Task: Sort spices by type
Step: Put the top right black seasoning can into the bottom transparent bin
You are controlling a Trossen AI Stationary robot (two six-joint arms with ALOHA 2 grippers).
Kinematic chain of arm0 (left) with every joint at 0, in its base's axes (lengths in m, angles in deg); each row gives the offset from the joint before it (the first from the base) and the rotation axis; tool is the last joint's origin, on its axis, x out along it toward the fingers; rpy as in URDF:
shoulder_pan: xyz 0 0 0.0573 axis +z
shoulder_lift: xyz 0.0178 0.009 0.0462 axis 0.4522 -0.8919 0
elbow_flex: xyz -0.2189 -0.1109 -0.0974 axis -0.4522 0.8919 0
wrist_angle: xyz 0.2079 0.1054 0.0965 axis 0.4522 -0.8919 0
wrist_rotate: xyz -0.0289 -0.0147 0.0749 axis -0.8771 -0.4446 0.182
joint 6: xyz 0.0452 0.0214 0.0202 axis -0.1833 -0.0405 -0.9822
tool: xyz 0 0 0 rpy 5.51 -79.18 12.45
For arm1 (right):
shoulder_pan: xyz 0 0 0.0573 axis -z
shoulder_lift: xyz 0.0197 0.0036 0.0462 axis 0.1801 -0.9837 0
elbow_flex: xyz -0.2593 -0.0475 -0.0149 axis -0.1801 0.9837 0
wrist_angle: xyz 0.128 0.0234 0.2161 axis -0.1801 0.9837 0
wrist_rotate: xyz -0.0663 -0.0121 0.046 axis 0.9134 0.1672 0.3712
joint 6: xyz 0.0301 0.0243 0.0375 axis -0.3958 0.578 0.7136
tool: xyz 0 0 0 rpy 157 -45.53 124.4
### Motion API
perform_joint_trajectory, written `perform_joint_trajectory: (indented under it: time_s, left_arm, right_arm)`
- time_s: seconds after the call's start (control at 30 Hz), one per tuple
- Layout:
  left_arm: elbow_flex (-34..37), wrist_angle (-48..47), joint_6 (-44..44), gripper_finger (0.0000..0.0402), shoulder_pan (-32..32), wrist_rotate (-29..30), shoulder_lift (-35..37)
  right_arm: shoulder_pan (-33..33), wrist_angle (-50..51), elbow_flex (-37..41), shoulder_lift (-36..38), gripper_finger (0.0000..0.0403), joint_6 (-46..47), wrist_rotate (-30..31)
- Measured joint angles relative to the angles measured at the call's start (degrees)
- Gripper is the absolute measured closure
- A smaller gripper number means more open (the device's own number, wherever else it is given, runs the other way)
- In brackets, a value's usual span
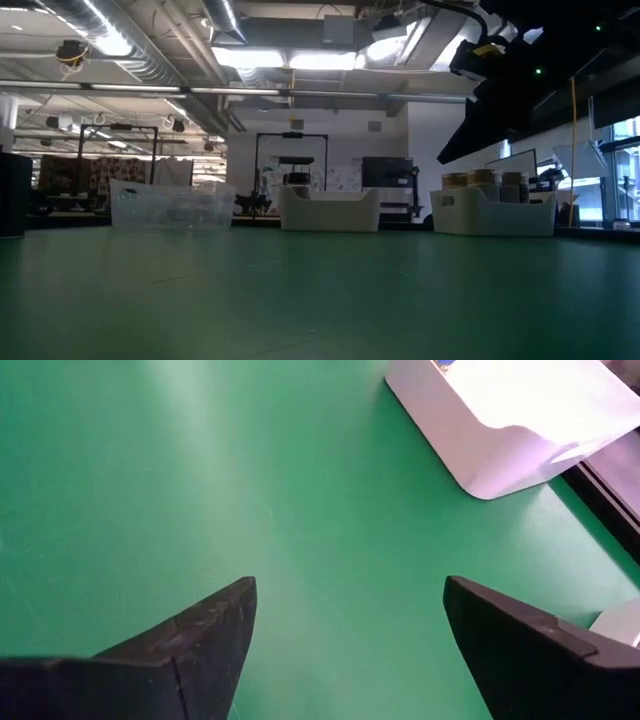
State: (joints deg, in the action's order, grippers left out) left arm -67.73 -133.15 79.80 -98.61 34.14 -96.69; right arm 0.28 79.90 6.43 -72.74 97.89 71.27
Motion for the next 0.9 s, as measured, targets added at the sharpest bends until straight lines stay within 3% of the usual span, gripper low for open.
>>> perform_joint_trajectory:
  time_s: [0.47, 0.8, 0.9]
  left_arm:
    - [0.0, 0.2, 4.4, 0.0272, -0.8, -0.1, -11.2]
    - [0.0, -0.4, 5.5, 0.0271, -0.7, 0.4, -12.3]
    - [0.0, -0.5, 6.4, 0.0254, -0.6, 0.1, -12.3]
  right_arm:
    - [0.0, 0.0, 0.0, 0.0, 0.0081, 0.0, 0.0]
    - [0.0, 0.0, 0.0, 0.0, 0.0081, 0.0, 0.0]
    - [0.0, 0.0, 0.0, 0.0, 0.0081, 0.0, 0.0]
